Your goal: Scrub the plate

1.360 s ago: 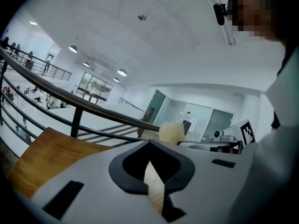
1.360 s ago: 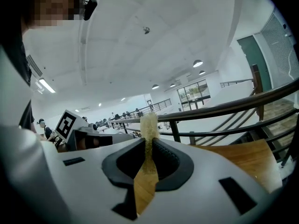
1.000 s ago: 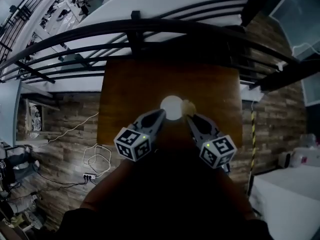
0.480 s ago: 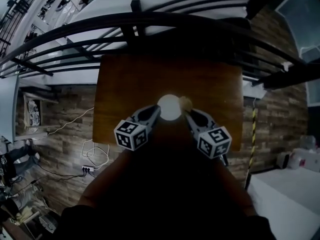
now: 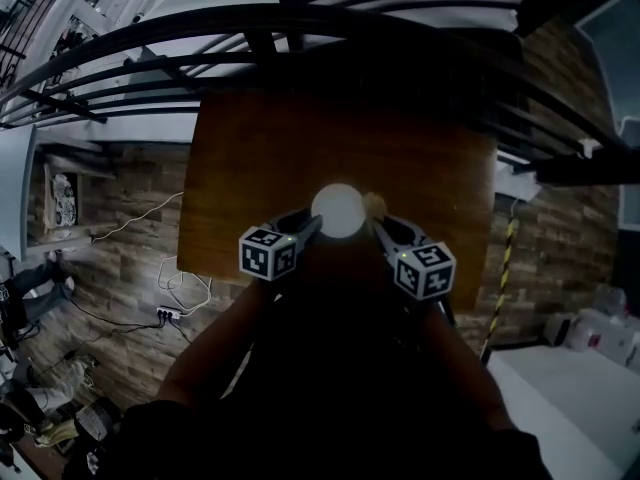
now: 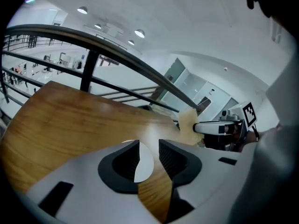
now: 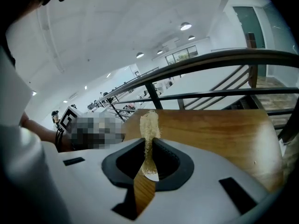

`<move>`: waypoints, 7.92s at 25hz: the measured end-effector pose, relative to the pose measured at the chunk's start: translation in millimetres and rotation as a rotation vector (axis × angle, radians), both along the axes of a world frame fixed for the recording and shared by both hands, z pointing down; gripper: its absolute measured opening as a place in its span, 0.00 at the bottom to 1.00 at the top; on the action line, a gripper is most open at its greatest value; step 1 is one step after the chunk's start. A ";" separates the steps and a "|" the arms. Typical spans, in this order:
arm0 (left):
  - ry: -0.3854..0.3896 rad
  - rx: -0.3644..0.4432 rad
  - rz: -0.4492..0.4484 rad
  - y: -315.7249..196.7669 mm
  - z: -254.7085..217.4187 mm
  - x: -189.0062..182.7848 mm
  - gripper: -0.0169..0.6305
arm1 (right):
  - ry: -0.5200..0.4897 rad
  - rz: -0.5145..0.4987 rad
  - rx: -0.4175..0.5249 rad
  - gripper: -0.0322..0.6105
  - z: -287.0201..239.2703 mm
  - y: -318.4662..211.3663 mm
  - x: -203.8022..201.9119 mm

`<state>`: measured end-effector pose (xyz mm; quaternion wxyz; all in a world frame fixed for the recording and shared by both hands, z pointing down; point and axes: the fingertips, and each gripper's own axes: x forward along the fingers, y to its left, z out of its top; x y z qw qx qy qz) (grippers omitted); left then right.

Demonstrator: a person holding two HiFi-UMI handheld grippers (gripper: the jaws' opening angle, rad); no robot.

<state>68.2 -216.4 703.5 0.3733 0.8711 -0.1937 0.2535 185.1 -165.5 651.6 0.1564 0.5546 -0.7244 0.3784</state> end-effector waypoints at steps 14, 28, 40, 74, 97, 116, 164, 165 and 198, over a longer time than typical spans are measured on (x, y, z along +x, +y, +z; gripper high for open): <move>-0.161 -0.117 0.085 8.6 107.7 -3.8 0.33 | 0.033 -0.055 -0.224 0.13 119.1 -7.8 10.4; -0.205 -0.252 0.049 14.9 150.2 -5.3 0.33 | 0.036 -0.073 -0.360 0.13 173.5 -0.2 13.8; -0.204 -0.305 0.021 20.0 155.9 4.7 0.33 | 0.064 -0.145 -0.401 0.13 189.8 1.0 9.3; 0.161 -0.309 -0.008 27.3 56.1 -8.0 0.05 | 0.103 -0.237 -0.205 0.13 93.1 -55.0 -63.9; 0.280 -0.150 0.000 -5.6 -57.6 -126.7 0.06 | 0.239 -0.322 -0.022 0.13 -30.1 -89.4 -154.2; 0.328 -0.071 -0.006 -24.2 -91.4 -144.2 0.06 | 0.234 -0.330 -0.061 0.13 -28.5 -60.7 -171.0; 0.433 -0.023 -0.010 -32.0 -138.5 -133.3 0.06 | 0.255 -0.445 0.069 0.13 -93.4 -65.1 -232.3; 0.432 -0.019 -0.020 -33.0 -139.1 -134.5 0.06 | 0.250 -0.456 0.064 0.13 -89.5 -61.7 -234.5; 0.391 0.045 -0.317 83.8 -134.8 -95.7 0.06 | 0.192 -0.643 0.014 0.13 -63.4 57.6 -152.4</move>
